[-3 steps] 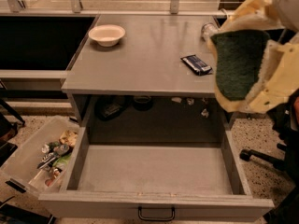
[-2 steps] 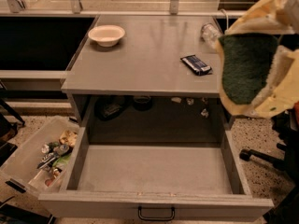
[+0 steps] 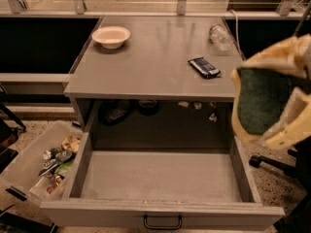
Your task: Place sponge into top drawer
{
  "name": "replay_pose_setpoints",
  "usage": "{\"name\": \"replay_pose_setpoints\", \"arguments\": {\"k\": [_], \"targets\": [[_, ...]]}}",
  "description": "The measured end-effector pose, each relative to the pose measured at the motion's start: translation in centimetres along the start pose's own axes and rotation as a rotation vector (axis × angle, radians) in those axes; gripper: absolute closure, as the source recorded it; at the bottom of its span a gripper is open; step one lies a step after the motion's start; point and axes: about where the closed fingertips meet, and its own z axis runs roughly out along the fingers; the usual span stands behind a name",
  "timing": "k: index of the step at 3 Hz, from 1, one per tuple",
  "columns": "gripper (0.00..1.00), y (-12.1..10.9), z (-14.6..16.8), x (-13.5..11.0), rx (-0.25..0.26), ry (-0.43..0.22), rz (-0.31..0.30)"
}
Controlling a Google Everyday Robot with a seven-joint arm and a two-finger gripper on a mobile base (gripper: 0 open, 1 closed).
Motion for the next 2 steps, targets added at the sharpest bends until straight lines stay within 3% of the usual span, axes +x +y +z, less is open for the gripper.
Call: {"name": "replay_pose_setpoints", "arguments": {"k": [1,2], "targets": [[1.0,1.44,3.15,6.44,0.064,-0.126,0.162],[1.0,1.42,3.12,6.27,0.062,-0.124,0.158]]}}
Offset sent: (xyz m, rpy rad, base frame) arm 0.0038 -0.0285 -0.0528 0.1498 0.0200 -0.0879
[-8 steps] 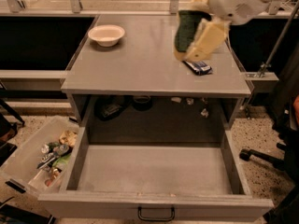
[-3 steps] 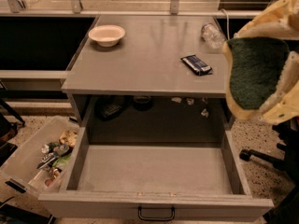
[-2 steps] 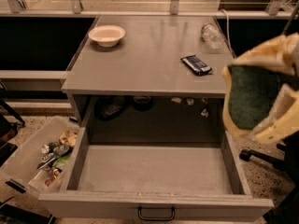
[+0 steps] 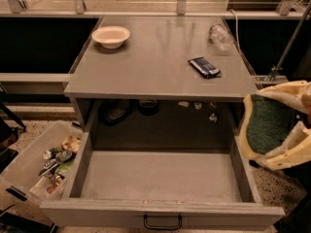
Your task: Place sponge into top drawer
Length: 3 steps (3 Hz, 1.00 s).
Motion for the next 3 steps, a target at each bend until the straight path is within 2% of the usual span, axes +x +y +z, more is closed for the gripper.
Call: {"name": "replay_pose_setpoints", "arguments": {"k": [1,2,3], "targets": [[1.0,-1.1,0.7,1.3,0.022,-0.003,0.04],[1.0,-4.3,5.9,4.3,0.007,-0.093,0.149],[1.0,-7.0,11.2,9.0,-0.033,-0.19,0.263]]}}
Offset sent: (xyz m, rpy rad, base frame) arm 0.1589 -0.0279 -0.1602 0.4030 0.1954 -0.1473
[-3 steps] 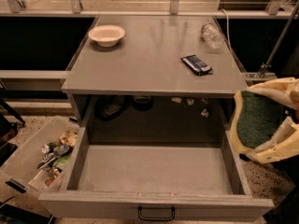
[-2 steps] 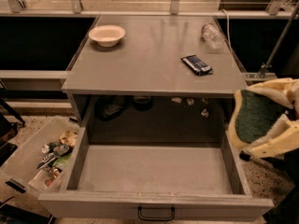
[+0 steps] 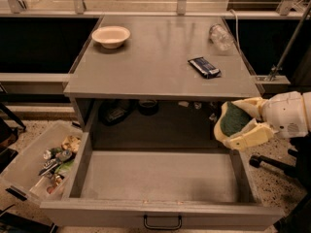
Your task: Place sponge into top drawer
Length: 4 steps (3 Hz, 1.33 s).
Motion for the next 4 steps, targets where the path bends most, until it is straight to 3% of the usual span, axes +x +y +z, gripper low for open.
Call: {"name": "replay_pose_setpoints", "arguments": {"k": [1,4], "targets": [[1.0,0.0,0.0,0.0,-0.001,0.0,-0.002],[1.0,-1.2,15.2,14.8,-0.039,0.119,0.255]]}}
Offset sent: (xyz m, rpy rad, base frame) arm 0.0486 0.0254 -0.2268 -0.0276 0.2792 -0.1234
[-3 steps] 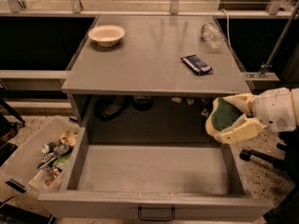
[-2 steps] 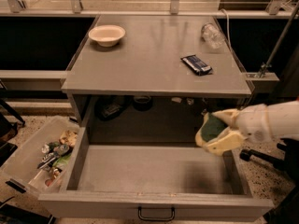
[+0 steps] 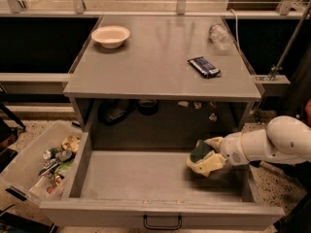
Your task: Place sponge into top drawer
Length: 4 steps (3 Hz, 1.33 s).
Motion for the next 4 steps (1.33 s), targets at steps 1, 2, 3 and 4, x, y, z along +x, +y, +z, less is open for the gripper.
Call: {"name": "replay_pose_setpoints", "arguments": {"k": [1,2,3,4], "targets": [[1.0,0.0,0.01,0.0,0.0,0.0,0.0],[0.81,0.0,0.01,0.0,0.0,0.0,0.0],[0.58,0.01,0.01,0.0,0.0,0.0,0.0],[0.35,0.01,0.01,0.0,0.0,0.0,0.0]]}}
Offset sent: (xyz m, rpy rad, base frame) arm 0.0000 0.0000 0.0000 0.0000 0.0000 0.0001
